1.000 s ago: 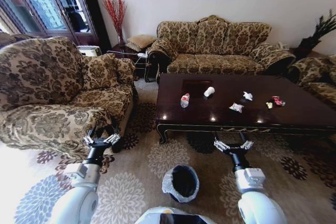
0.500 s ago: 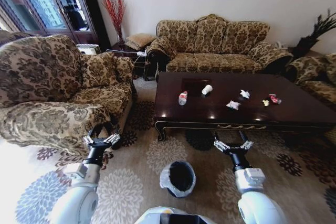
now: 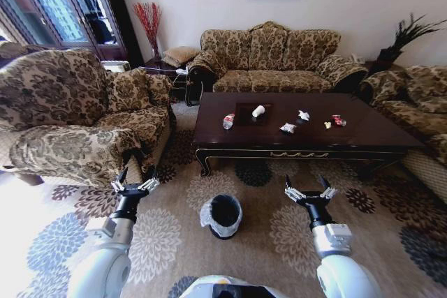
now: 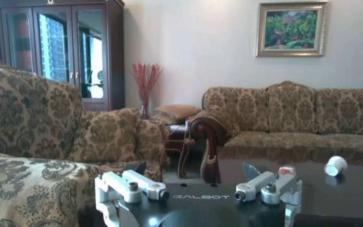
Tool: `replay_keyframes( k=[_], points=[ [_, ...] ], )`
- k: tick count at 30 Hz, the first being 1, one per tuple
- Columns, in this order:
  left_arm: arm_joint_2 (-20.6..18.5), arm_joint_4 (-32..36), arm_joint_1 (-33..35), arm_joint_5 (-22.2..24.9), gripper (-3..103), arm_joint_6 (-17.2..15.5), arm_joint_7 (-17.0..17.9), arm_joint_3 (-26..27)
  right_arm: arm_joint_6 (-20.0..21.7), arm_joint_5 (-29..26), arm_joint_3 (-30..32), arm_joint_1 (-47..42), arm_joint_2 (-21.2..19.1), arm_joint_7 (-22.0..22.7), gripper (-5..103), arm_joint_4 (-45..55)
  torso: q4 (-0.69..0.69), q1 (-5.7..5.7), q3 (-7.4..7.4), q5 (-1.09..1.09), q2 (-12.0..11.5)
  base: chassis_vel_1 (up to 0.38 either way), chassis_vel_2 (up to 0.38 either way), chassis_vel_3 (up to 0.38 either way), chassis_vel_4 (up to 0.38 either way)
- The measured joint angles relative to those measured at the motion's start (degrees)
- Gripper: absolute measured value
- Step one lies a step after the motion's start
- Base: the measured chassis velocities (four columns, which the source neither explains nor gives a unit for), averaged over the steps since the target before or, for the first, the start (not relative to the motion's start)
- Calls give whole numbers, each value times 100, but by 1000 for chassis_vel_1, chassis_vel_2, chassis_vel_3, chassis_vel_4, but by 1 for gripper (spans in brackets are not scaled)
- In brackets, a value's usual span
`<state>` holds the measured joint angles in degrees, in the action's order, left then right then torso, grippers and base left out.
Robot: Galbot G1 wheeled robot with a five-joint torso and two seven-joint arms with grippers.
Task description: Move to the front of the table and place the trash on the table into the trash bin.
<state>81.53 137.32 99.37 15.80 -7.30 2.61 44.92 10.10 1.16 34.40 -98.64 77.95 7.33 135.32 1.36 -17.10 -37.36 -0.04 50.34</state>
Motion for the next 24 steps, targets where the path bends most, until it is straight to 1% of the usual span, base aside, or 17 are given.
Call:
replay_keyframes(
  k=[2, 8, 9, 11, 12, 14, 16, 21, 23, 24],
  points=[
    [0, 0, -1, 0, 100, 0, 0, 1, 0, 0, -1, 2, 0, 0, 100, 0, 2, -3, -1, 2, -2, -1, 102, 28, -84],
    [1, 0, 0, 0, 100, 0, 0, 1, 0, 0, 0, 1, 0, 0, 100, 0, 0, 1, 1, 5, -2, 6, 34, 7, -18],
    [17, -41, 3, -18, 100, 97, -12, -18, -3, 0, 3, 1, 5, 7, 100, -3, -1, 4, 2, 7, -1, 0, 0, 0, 0],
    [145, -249, 21, -106, 100, 260, 59, -110, -42, -7, 43, 11, 112, 118, 100, -139, 0, 7, 3, 3, 0, 0, 0, 0, 0],
    [154, -254, 12, -37, 100, 293, 84, -118, -58, -45, 53, 19, 124, 136, 100, -141, -2, 6, 3, 5, 0, 0, 0, 0, 0],
    [157, -264, 7, 29, 100, 322, 90, -118, -65, -91, 59, 24, 124, 146, 100, -142, 0, 6, 3, 4, 0, 0, 0, 0, 0],
    [134, -271, -3, 102, 100, 373, 55, -72, -52, -259, 74, 30, 121, 139, 100, -117, 0, 3, 1, 4, 0, 0, 0, 0, 0],
    [92, -326, -2, 41, 100, 369, 19, -53, -20, -398, 80, 26, 118, 124, 100, -70, 0, 3, 2, 4, 0, 0, 0, 0, 0],
    [47, -667, -64, -41, 100, 314, -7, -208, -10, -420, 70, 13, 122, 98, 100, -71, 1, 4, 2, 6, 0, 0, 0, 0, 0],
    [47, -667, -64, -41, 100, 314, -7, -208, -10, -420, 70, 13, 122, 98, 100, -71, 1, 4, 2, 6, 0, 0, 0, 0, 0]
  ],
)
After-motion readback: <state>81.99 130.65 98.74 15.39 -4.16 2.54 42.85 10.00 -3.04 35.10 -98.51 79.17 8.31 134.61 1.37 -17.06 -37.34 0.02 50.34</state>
